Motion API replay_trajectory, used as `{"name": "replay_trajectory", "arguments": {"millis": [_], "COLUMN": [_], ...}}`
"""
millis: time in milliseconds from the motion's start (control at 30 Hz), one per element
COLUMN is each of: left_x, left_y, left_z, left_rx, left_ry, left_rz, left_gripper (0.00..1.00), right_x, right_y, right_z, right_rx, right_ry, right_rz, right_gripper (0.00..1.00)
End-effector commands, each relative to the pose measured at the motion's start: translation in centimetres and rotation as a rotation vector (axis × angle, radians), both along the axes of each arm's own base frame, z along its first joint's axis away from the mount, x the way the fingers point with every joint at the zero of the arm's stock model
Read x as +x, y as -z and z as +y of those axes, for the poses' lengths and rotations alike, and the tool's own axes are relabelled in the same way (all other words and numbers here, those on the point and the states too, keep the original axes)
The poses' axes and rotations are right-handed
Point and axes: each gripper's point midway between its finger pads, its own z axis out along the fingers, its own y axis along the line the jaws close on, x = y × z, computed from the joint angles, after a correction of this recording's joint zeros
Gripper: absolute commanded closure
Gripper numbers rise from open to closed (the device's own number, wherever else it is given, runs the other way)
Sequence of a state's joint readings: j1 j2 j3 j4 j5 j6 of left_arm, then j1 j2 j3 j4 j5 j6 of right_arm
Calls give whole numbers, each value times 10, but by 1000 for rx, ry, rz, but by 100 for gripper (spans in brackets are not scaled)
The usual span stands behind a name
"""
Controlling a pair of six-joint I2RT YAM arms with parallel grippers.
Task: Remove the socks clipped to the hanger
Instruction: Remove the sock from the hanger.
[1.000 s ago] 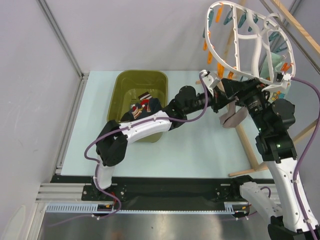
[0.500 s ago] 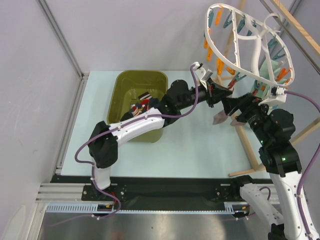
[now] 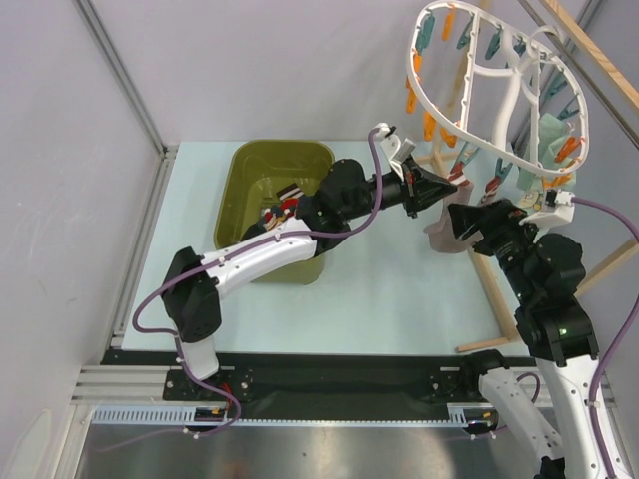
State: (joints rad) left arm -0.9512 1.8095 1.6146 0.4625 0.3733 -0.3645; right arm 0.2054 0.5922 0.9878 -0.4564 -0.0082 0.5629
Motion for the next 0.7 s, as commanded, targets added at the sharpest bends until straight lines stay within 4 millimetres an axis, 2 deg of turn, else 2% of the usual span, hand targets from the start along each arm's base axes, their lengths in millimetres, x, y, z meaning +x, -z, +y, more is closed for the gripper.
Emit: {"name": "replay_trajectory", "arguments": {"millis": [0, 33, 100, 133, 167, 333, 367, 400, 500, 533, 600, 667], "left_x": [-6, -5, -3, -2, -1, 1, 2, 2, 1, 0, 0, 0], "left_y": [-25, -22, -16, -14, -14, -9, -9, -9, -9, -10, -10, -11], "left_z": [17, 16, 15, 15, 15, 14, 14, 13, 13, 13, 14, 14], "left_rx": [-46, -43, -32, -28, -28, -16, -13, -10, 0, 1, 8, 11], "left_ry": [-13, -19, -30, -36, -42, -72, -75, -76, -84, -85, -94, -105], "left_rz": [-59, -60, -64, -63, -66, -89, -92, -95, -107, -112, -119, -124], "left_gripper": [100, 100, 100, 100, 100, 100, 100, 100, 100, 100, 100, 100], "right_x": [0, 3, 8, 6, 14, 28, 27, 36, 40, 39, 43, 45], "right_y": [-57, -69, -78, -93, -89, -97, -106, -102, -105, -105, -110, -106], "right_z": [-19, -21, -26, -28, -27, -26, -26, -26, -18, -9, -11, 0], "right_rx": [171, 194, 219, 226, 218, 212, 213, 197, 168, 155, 133, 87], "right_ry": [130, 144, 181, 188, 196, 228, 230, 247, 250, 230, 273, 259], "right_rz": [-128, -140, -129, -148, -114, -58, -64, -36, -16, -12, -16, 16], "right_gripper": [19, 20, 21, 22, 22, 27, 28, 29, 31, 32, 32, 33]}}
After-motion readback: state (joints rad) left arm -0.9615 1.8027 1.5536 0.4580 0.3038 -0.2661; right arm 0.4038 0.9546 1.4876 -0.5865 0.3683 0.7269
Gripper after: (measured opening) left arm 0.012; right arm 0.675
